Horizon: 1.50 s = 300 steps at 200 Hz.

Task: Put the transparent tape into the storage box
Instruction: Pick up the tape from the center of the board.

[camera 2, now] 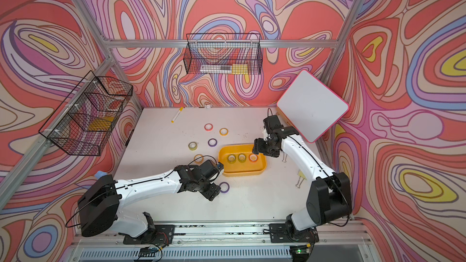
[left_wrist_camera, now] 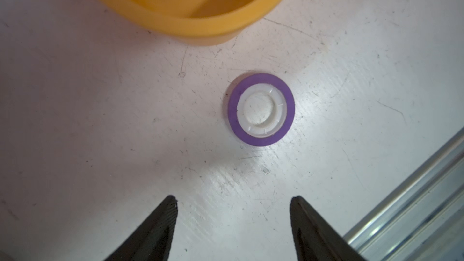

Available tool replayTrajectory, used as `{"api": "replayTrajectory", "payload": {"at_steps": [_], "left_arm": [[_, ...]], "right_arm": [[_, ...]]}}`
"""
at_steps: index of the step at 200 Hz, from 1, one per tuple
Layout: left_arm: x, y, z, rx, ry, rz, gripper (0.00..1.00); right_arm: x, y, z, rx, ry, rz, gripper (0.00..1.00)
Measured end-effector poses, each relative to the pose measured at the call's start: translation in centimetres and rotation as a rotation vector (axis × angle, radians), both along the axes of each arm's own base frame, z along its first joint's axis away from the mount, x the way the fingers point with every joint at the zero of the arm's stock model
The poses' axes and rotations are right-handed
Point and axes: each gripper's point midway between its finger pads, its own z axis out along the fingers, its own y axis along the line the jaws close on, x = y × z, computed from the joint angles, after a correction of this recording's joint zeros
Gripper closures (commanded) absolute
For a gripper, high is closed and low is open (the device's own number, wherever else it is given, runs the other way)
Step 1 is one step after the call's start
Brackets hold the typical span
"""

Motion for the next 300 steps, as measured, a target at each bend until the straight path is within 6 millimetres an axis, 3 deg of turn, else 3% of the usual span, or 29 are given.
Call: {"api": "replayTrajectory", "payload": {"at_steps": [65,101,158,207,245,300], "left_arm": [[1.2,-2.2,-1.5,-0.088,-0.107,-0.058,0.23],[1.1,-2.5,-3.2,-0.085,-0.128,-0.086,0.23],[1.9,-3.8,-3.2,-0.119,-0.171,-0.087,0.22],[2.0,-4.4,-3.3,-0.121,-0.179,-0.095,0.28],[1.2,-4.6,-3.3,-0.088,-0.161,-0.115,0.34],[0.5,-4.5,-3.5,-0.024,-0.149,-0.127,0.33]], "right_arm": [[-0.3,-0.1,-0.1,0.000,0.008,0.000,0.29],[-0.4,0.0,-0.2,0.002,0.009,0.001,0.29],[-0.4,0.0,-0.2,0.003,0.011,0.001,0.29],[-0.5,0.0,-0.1,0.003,0.008,0.001,0.29],[-0.5,0.0,0.3,0.006,-0.004,0.002,0.29],[-0.5,-0.1,0.4,0.003,-0.008,0.010,0.29]]}}
